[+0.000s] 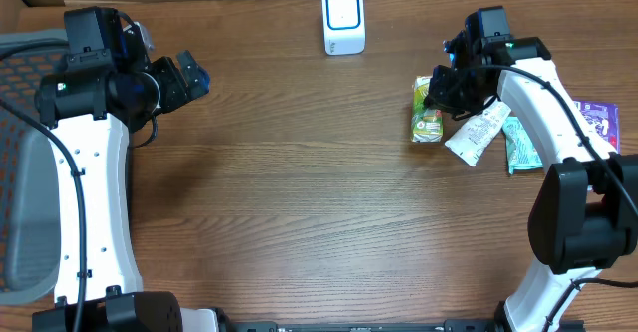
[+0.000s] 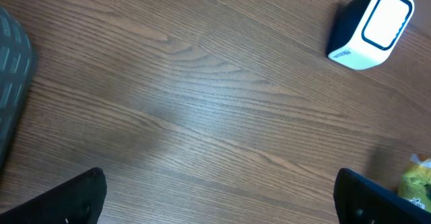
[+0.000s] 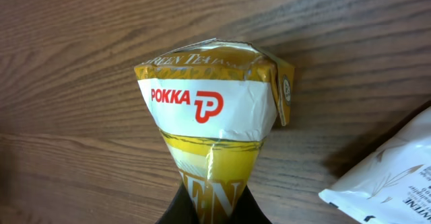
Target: Scan the item barcode
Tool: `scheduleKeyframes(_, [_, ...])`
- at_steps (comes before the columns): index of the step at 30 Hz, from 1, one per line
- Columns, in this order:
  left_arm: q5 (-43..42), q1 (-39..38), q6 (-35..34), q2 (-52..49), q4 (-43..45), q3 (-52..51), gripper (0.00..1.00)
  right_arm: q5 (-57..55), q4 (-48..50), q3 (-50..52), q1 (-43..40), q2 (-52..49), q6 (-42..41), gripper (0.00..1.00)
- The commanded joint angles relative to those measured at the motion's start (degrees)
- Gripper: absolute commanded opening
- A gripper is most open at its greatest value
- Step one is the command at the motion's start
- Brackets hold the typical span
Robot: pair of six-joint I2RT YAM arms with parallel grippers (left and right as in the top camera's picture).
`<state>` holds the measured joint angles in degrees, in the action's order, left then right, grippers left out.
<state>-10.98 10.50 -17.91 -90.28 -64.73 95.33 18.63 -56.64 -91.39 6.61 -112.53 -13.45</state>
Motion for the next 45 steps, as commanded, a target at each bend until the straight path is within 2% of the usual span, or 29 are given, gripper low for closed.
scheduleKeyframes(1, [-0.46,-0.31,-0.52,-0.46,0.22,0.46,1.00,3.48,-0.39,0.22,-0.55,-1.64,-0.35,0.04])
scheduleKeyframes(10, [-0.48,-0.31,-0.52,-0.46,0.22,0.46,1.00,2.03,-2.19,0.39,-2.03,-4.55,-0.50,0.04])
scheduleKeyframes(15, [-0.48,-0.31,-0.52,-0.46,0.22,0.46,0.99,-5.84,-1.36,0.39,-5.31,-4.55,-6.32,0.04])
scheduleKeyframes(19, [-0.46,-0.31,-0.52,-0.46,0.22,0.46,1.00,-14.95,0.33,0.39,-8.00,-4.57,-6.54,0.04])
scheduleKeyframes(20, [-0.48,-0.31,-0.52,-0.46,0.22,0.46,1.00,-16.28,0.55,0.39,-8.52,-4.57,-6.54,0.08])
scheduleKeyframes(22, [-0.48,-0.31,-0.52,-0.46,0.22,0.46,0.99,-17.79,0.96,0.39,-9.38,-4.57,-6.49,0.24])
scheduleKeyframes(29, [-0.48,-0.31,-0.52,-0.46,0.22,0.46,1.00,-18.60,1.07,0.39,-10.51,-4.57,-6.49,0.49])
scheduleKeyframes(36, [-0.46,-0.31,-0.52,-0.46,0.22,0.46,1.00,-15.52,-3.32,-5.14,-10.56,-3.63,-4.55,0.56])
scheduleKeyframes(40, [-0.46,-0.31,-0.52,-0.46,0.22,0.46,1.00,-15.54,-8.61,-12.07,-10.54,-0.52,-4.13,0.73])
scheduleKeyframes(45, [-0.48,-0.31,-0.52,-0.46,0.22,0.46,0.99,-15.32,-14.58,-19.43,-9.35,4.85,-4.11,0.77])
